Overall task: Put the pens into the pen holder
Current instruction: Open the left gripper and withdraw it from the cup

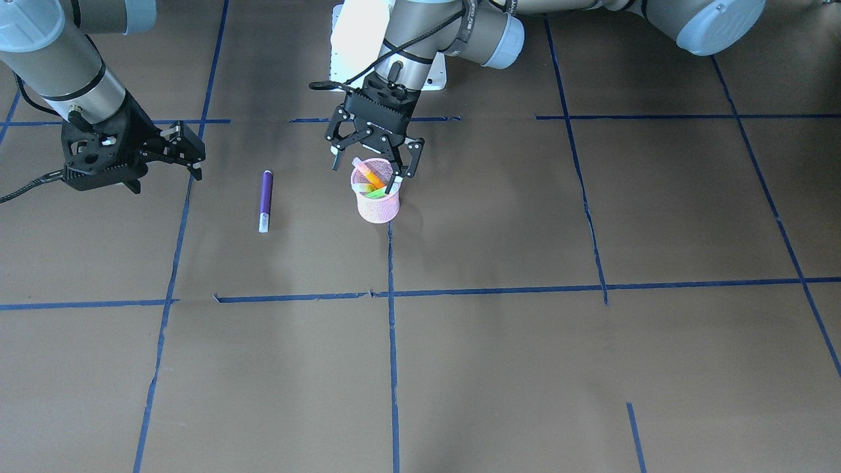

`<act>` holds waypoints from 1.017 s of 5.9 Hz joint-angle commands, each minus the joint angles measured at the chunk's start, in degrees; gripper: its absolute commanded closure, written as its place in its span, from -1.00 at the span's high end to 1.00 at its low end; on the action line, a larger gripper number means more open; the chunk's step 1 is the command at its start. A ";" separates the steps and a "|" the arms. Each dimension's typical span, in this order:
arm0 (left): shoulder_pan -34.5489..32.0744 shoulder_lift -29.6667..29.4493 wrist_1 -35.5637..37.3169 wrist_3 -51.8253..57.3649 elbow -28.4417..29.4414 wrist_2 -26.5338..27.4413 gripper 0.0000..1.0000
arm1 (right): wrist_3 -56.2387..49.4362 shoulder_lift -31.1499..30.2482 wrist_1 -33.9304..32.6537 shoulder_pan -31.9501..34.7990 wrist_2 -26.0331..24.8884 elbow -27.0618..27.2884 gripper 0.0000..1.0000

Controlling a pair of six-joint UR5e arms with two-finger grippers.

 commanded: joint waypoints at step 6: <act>-17.44 11.32 25.89 0.60 -12.04 -32.51 1.00 | 11.74 0.88 0.33 -7.65 -5.93 -1.11 1.00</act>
